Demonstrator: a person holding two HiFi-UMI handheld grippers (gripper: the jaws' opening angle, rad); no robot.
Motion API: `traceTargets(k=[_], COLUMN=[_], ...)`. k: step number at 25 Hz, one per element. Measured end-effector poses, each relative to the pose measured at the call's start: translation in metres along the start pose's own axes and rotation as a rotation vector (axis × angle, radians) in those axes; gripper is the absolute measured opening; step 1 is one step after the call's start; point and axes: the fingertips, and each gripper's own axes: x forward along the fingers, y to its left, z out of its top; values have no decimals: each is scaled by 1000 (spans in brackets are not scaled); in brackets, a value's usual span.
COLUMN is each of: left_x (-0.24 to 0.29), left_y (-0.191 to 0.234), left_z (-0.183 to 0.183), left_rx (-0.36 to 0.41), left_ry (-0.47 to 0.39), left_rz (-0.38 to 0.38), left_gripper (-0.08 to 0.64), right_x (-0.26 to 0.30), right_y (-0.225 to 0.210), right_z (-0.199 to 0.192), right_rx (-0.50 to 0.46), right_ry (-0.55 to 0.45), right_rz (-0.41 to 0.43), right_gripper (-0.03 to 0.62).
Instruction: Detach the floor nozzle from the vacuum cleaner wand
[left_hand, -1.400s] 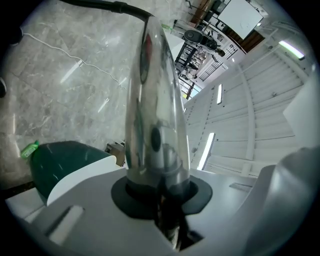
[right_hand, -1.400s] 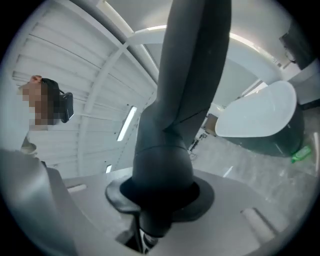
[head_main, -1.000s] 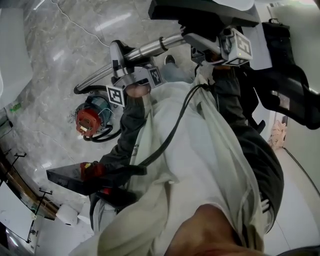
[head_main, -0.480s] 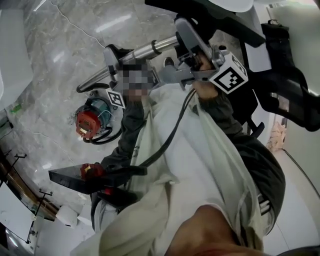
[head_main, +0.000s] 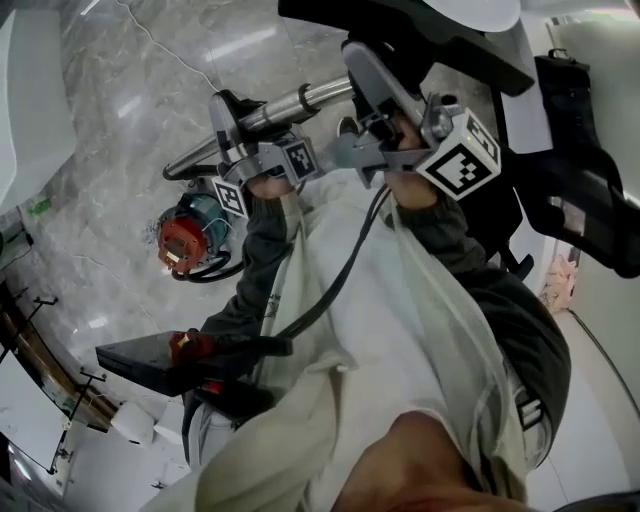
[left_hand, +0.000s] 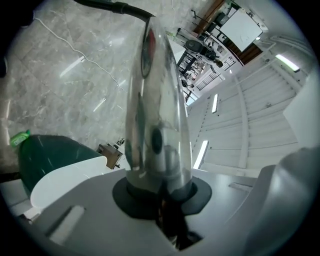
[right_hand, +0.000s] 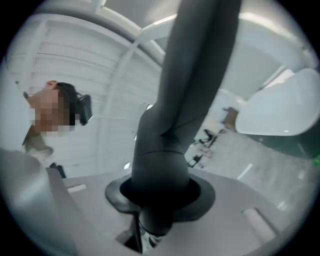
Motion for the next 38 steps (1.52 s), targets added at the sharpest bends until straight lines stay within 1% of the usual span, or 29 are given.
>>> traceTargets(k=[1,2,3,4,5,6,9,10,11,12,13,14,15,18,19,20,21,22,23,26,27,28,29,30,32,33,34,35,38], left_x=[-1,-3,-4,-5,-5,-6,-9,-9,-8,-6,-4,-2,1,2,1,0,2,4,6,6,5,6,9,13,21,24,24,22,21], left_y=[2,5,7,8,8,6,0,-2,-2,-2,0,1,4,11,13,14,13,11,7,0,-1,-6,-13,-22,-32,-34,-33,-30,-15], left_z=[-2,-5,-7,-7,-6,-5,-12,-17,-20,-20,-18,-13,-7,8,8,7,5,4,3,-10,-15,-13,-3,15,51,62,68,70,58], left_rx=[-12,-19,-23,-24,-24,-22,4,20,40,56,64,59,44,-33,-56,-72,-83,-88,-86,-65,-67,-84,-119,-163,-237,-244,-232,-215,-172], left_ry=[-2,-5,-9,-15,-20,-20,28,40,42,37,27,14,0,-49,-58,-59,-56,-53,-48,17,38,39,11,-40,-152,-190,-212,-217,-187], left_rz=[-7,-11,-11,-9,-6,-2,9,8,6,7,11,16,21,31,29,22,9,-7,-22,-13,-11,-27,-63,-106,-167,-177,-175,-163,-111], left_gripper=[48,48,48,46,46,45,44,44,44,44,44,46,46,43,42,41,41,40,40,40,40,40,40,40,44,49,49,49,48], right_x=[-3,-6,-7,-6,-4,-5,-32,-40,-44,-41,-34,-24,-13,-1,-4,-5,-3,0,0,-25,-35,-43,-47,-50,-55,-56,-55,-50,-28], right_y=[-6,-10,-12,-12,-8,-1,30,33,31,27,22,19,15,-2,-5,-5,-3,2,9,37,42,39,29,14,-7,-9,-9,-7,-1], right_z=[4,9,12,13,10,5,-11,-11,-8,-5,-3,-1,-1,-2,0,2,4,4,2,-5,-1,10,28,50,93,105,108,101,46], right_rx=[37,54,56,48,28,-12,-214,-241,-238,-221,-195,-162,-126,-16,14,22,13,-10,-45,-158,-142,-95,-43,-3,24,16,-7,-43,-150], right_ry=[-50,-90,-105,-91,-46,24,253,289,300,292,266,226,175,16,-27,-49,-43,-12,39,215,254,259,218,132,-101,-191,-234,-219,2], right_rz=[-110,-169,-174,-125,-28,109,611,721,780,792,758,673,534,-12,-119,-155,-124,-36,95,622,757,832,846,813,687,624,563,507,385], right_gripper=[118,118,118,118,120,121,120,121,121,121,121,121,120,117,118,118,118,121,121,122,118,118,117,117,117,117,117,117,117])
